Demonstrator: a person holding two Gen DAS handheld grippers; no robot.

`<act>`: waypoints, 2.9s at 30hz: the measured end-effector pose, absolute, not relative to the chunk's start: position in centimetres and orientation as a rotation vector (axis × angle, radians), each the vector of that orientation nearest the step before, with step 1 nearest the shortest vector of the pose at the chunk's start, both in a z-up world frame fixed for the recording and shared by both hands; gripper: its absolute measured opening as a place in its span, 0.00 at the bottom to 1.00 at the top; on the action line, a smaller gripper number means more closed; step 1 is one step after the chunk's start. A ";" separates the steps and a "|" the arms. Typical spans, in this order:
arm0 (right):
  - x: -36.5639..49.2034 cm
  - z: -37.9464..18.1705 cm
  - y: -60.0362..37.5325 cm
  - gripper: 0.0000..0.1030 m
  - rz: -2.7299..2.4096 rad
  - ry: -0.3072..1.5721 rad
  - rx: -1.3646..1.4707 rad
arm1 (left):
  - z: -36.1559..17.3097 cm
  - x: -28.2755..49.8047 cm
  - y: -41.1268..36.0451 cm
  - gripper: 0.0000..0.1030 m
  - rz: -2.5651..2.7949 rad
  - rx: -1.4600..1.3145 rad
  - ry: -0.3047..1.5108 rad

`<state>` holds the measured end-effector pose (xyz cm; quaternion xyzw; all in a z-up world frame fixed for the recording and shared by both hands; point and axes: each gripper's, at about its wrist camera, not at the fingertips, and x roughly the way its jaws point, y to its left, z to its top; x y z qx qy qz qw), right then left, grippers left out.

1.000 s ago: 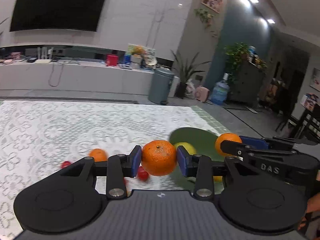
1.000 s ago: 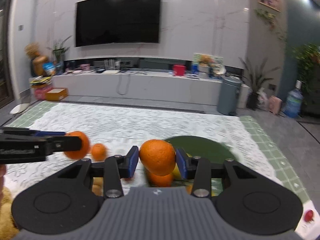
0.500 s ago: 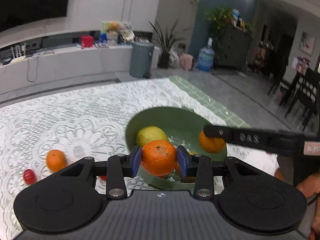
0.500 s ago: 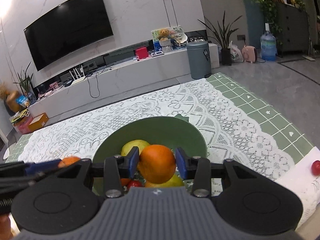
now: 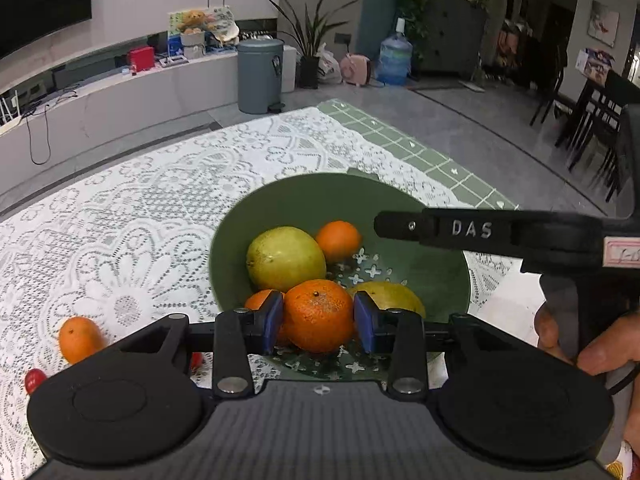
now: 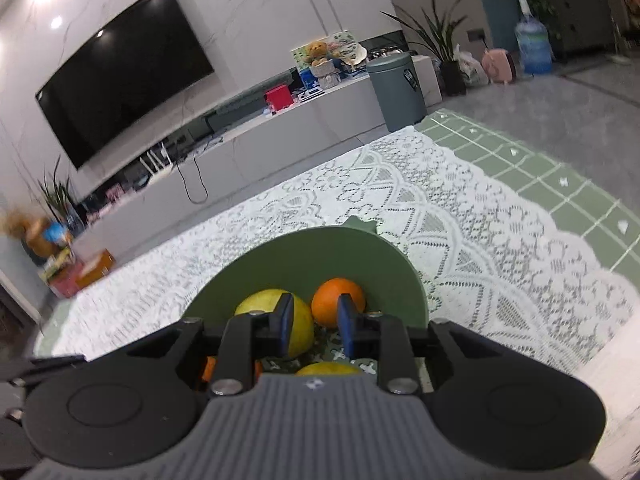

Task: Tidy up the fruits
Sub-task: 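Lower both mandarins into the colander and open both tools, then lift both tools out of the colander back toward the kiwis, then grasp a small brown kiwi with the left tool while the right tool grasps another kiwi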

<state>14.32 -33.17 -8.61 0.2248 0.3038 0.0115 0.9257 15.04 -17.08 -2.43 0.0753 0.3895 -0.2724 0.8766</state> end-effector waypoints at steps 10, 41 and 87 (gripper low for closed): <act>14.1 -8.6 -33.6 0.32 0.047 0.594 0.504 | -3.4 16.4 -18.7 0.42 -0.569 0.190 0.852; 14.1 -8.9 -33.2 0.54 0.079 0.591 0.480 | -0.7 14.8 -17.0 0.48 -0.570 0.200 0.802; 8.2 -7.8 -13.4 0.59 0.323 0.542 -0.100 | -3.9 9.5 1.9 0.54 -0.222 0.063 0.667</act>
